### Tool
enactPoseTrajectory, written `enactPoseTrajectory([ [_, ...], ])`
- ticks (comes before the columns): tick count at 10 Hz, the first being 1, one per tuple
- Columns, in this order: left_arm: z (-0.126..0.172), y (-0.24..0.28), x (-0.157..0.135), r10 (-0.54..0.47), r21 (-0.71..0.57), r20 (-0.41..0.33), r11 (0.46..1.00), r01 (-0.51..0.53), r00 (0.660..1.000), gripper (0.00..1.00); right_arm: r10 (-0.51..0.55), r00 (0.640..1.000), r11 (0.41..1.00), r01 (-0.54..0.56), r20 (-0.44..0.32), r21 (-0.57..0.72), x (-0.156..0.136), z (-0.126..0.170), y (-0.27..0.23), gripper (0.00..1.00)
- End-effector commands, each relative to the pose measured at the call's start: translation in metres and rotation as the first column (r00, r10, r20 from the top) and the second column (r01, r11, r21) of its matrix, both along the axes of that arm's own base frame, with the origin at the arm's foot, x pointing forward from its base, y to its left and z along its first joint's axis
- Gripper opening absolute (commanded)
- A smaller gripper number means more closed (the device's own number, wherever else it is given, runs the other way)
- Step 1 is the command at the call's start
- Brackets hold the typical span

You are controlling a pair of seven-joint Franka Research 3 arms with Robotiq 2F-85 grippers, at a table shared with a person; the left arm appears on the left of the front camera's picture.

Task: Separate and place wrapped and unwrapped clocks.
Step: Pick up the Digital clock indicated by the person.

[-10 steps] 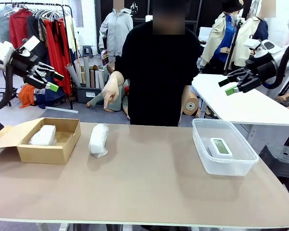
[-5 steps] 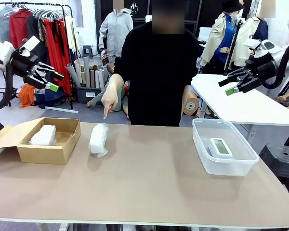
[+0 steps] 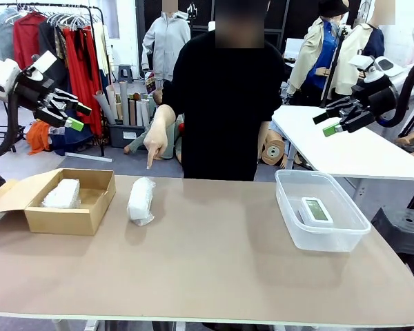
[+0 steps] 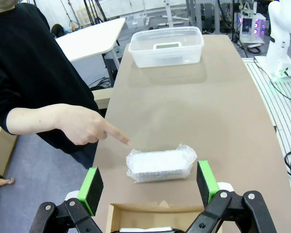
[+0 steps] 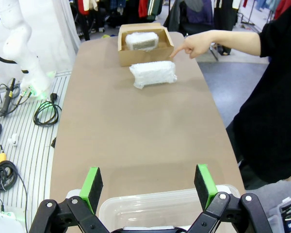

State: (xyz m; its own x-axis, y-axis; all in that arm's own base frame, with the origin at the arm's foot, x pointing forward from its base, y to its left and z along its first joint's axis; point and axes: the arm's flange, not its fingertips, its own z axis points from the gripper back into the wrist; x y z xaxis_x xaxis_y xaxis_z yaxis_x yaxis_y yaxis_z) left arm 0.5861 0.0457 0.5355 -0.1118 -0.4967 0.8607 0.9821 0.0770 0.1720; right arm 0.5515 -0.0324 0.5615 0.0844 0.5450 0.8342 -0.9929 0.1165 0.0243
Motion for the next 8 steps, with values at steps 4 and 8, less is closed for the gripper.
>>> enactPoseTrajectory([
  [4, -0.0003, -0.0003, 0.0000, -0.001, -0.001, 0.000, 1.000, 0.001, 1.000, 1.00, 0.000, 1.000, 1.000, 0.000, 0.004, 0.002, -0.0002, 0.0018, 0.0003, 1.00],
  [8, -0.0003, -0.0003, 0.0000, -0.001, -0.001, 0.000, 1.000, 0.001, 1.000, 1.00, 0.000, 1.000, 1.000, 0.000, 0.004, 0.002, -0.0002, 0.0018, 0.0003, 1.00],
])
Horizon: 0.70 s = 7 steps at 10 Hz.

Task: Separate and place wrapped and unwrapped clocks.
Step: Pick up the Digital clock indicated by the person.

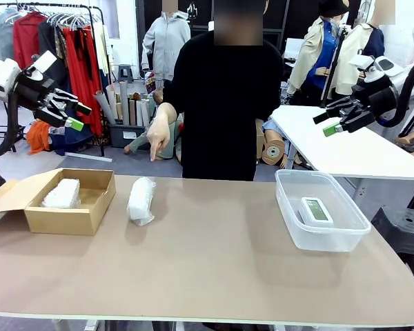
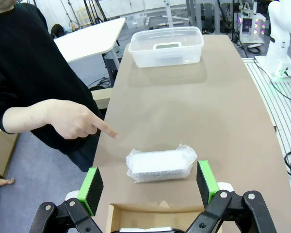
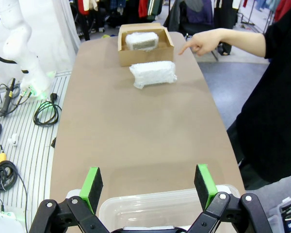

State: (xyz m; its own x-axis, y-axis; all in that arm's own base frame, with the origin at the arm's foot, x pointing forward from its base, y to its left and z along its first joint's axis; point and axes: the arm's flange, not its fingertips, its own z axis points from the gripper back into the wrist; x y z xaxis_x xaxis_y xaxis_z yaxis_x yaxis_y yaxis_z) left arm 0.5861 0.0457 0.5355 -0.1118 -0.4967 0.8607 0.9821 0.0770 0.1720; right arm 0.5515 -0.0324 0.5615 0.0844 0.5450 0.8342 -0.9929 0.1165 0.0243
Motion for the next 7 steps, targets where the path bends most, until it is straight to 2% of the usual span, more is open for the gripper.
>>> enactPoseTrajectory([
  [1, -0.0003, -0.0003, 0.0000, -0.001, -0.002, 0.000, 1.000, 0.001, 1.000, 1.00, 0.000, 1.000, 1.000, 0.000, 0.004, 0.002, -0.0002, 0.0018, 0.0003, 1.00],
  [7, -0.0003, -0.0003, 0.0000, -0.001, -0.002, 0.000, 1.000, 0.001, 1.000, 1.00, 0.000, 1.000, 1.000, 0.000, 0.004, 0.002, -0.0002, 0.0018, 0.0003, 1.00],
])
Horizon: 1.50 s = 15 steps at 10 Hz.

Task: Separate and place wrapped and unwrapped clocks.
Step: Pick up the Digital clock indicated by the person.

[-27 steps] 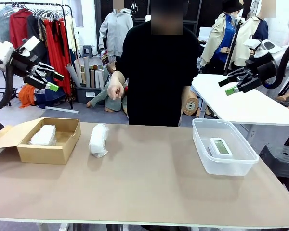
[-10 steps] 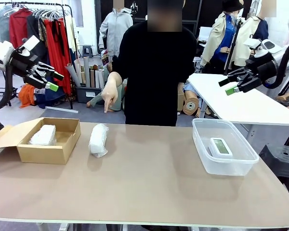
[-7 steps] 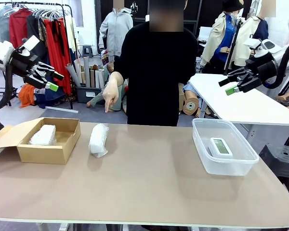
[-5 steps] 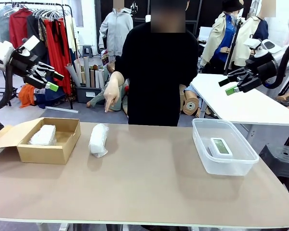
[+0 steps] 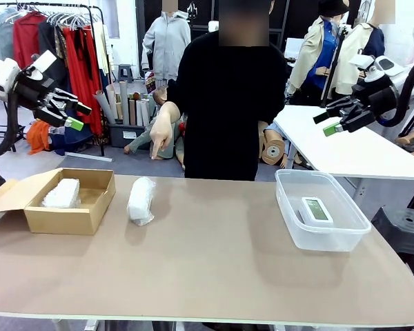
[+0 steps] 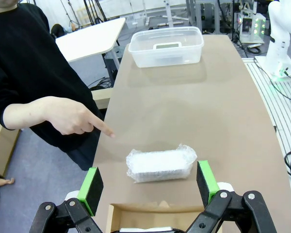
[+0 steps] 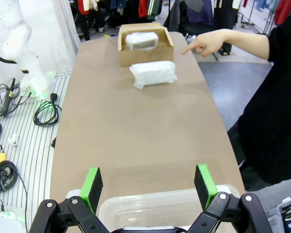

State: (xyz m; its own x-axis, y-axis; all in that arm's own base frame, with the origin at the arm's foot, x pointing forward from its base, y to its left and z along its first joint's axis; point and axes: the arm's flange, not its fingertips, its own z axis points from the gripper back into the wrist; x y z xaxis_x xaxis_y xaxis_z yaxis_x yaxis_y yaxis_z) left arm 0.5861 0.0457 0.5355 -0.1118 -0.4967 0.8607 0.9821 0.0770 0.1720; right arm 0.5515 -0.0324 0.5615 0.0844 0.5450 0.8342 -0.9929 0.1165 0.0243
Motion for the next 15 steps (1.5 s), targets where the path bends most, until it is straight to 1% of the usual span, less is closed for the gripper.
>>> enactPoseTrajectory([
  [1, 0.000, 0.000, 0.000, -0.001, -0.001, 0.000, 1.000, 0.001, 1.000, 1.00, 0.000, 1.000, 1.000, 0.000, 0.004, 0.002, 0.000, 0.002, 0.000, 1.00],
  [4, 0.000, 0.000, 0.000, 0.000, 0.000, 0.000, 1.000, 0.000, 1.000, 1.00, 0.000, 1.000, 1.000, 0.000, 0.004, 0.002, 0.000, 0.002, 0.000, 1.00],
  [5, 0.013, -0.012, -0.016, 0.050, 0.092, -0.038, 0.995, -0.046, 0.998, 1.00, 0.000, 1.000, 1.000, 0.000, 0.004, 0.002, 0.000, 0.002, 0.000, 1.00],
  [6, 0.021, -0.019, -0.025, 0.121, 0.174, -0.108, 0.980, -0.101, 0.987, 1.00, 0.000, 1.000, 1.000, 0.000, 0.004, 0.002, 0.000, 0.002, 0.000, 1.00],
  [7, 0.027, -0.034, -0.035, 0.152, 0.223, -0.161, 0.968, -0.114, 0.975, 1.00, 0.000, 1.000, 1.000, 0.000, 0.004, 0.002, 0.000, 0.002, 0.000, 1.00],
  [8, 0.031, -0.052, -0.042, 0.210, 0.271, -0.172, 0.949, -0.159, 0.962, 1.00, 0.000, 1.000, 1.000, 0.000, 0.004, 0.002, 0.000, 0.002, 0.000, 1.00],
  [9, 0.043, -0.057, -0.047, 0.225, 0.310, -0.176, 0.937, -0.163, 0.958, 1.00, 0.000, 1.000, 1.000, 0.000, 0.004, 0.002, 0.000, 0.002, 0.000, 1.00],
  [10, 0.042, -0.079, -0.052, 0.279, 0.347, -0.161, 0.914, -0.210, 0.947, 1.00, 0.000, 1.000, 1.000, 0.000, 0.004, 0.002, 0.000, 0.002, 0.000, 1.00],
  [11, 0.034, -0.102, -0.060, 0.358, 0.471, -0.111, 0.841, -0.268, 0.927, 1.00, 0.000, 1.000, 1.000, 0.000, 0.004, 0.002, 0.000, 0.002, 0.000, 1.00],
  [12, 0.025, -0.115, -0.059, 0.370, 0.544, -0.089, 0.796, -0.266, 0.925, 1.00, 0.000, 1.000, 1.000, 0.000, 0.004, 0.002, 0.000, 0.002, 0.000, 1.00],
  [13, 0.020, -0.129, -0.061, 0.383, 0.580, -0.077, 0.768, -0.271, 0.920, 1.00, 0.000, 1.000, 1.000, 0.000, 0.004, 0.002, 0.000, 0.002, 0.000, 1.00],
  [14, 0.017, -0.137, -0.062, 0.369, 0.568, -0.097, 0.783, -0.253, 0.924, 1.00, 0.000, 1.000, 1.000, 0.000, 0.004, 0.002, 0.000, 0.002, 0.000, 1.00],
  [15, 0.012, -0.141, -0.059, 0.333, 0.533, -0.137, 0.819, -0.214, 0.933, 1.00, 0.000, 1.000, 1.000, 0.000, 0.004, 0.002, 0.000, 0.002, 0.000, 1.00],
])
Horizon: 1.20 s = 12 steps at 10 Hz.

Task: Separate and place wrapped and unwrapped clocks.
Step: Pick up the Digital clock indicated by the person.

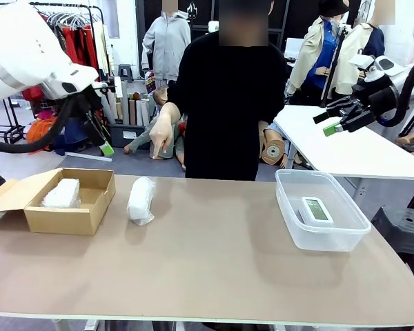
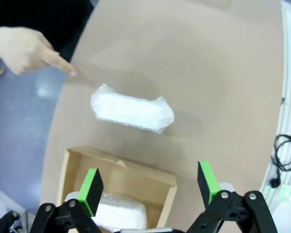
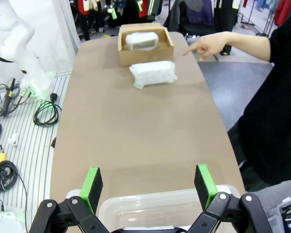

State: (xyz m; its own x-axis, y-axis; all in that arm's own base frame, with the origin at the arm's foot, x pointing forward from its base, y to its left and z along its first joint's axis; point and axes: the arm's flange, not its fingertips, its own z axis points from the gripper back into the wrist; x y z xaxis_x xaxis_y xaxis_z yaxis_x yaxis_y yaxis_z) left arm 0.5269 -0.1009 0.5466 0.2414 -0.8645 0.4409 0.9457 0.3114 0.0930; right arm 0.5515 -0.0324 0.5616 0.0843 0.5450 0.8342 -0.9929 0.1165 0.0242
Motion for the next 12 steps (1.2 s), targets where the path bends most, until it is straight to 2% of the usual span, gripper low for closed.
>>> enactPoseTrajectory([
  [1, -0.005, 0.010, 0.010, -0.051, -0.101, -0.043, 0.994, 0.046, 0.998, 1.00, 0.000, 1.000, 1.000, 0.000, 0.004, 0.002, 0.000, 0.002, 0.000, 1.00],
  [2, 0.000, 0.000, 0.000, 0.000, 0.000, 0.000, 1.000, 0.000, 1.000, 1.00, 0.000, 1.000, 1.000, 0.000, 0.004, 0.002, 0.000, 0.002, 0.000, 1.00],
  [6, -0.004, -0.001, 0.002, -0.015, -0.017, -0.012, 1.000, 0.015, 1.000, 1.00, 0.000, 1.000, 1.000, 0.000, 0.004, 0.002, 0.000, 0.002, 0.000, 1.00],
  [7, -0.010, -0.009, 0.006, 0.127, 0.138, -0.057, 0.983, -0.119, 0.990, 1.00, 0.000, 1.000, 1.000, 0.000, 0.004, 0.002, 0.000, 0.002, 0.000, 1.00],
  [8, -0.021, -0.027, 0.006, 0.258, 0.204, -0.071, 0.949, -0.239, 0.964, 1.00, 0.000, 1.000, 1.000, 0.000, 0.004, 0.002, 0.000, 0.002, 0.000, 1.00],
  [9, -0.025, -0.037, 0.008, 0.382, 0.233, -0.098, 0.906, -0.352, 0.919, 1.00, 0.000, 1.000, 1.000, 0.000, 0.004, 0.002, 0.000, 0.002, 0.000, 1.00],
  [10, -0.033, -0.046, 0.014, 0.499, 0.242, -0.081, 0.850, -0.468, 0.863, 1.00, 0.000, 1.000, 1.000, 0.000, 0.004, 0.002, 0.000, 0.002, 0.000, 1.00],
  [11, -0.043, -0.059, 0.020, 0.582, 0.219, -0.098, 0.804, -0.553, 0.807, 1.00, 0.000, 1.000, 1.000, 0.000, 0.004, 0.002, 0.000, 0.002, 0.000, 1.00],
  [12, -0.055, -0.065, 0.029, 0.629, 0.196, -0.111, 0.773, -0.604, 0.769, 1.00, 0.000, 1.000, 1.000, 0.000, 0.004, 0.002, 0.000, 0.002, 0.000, 1.00],
])
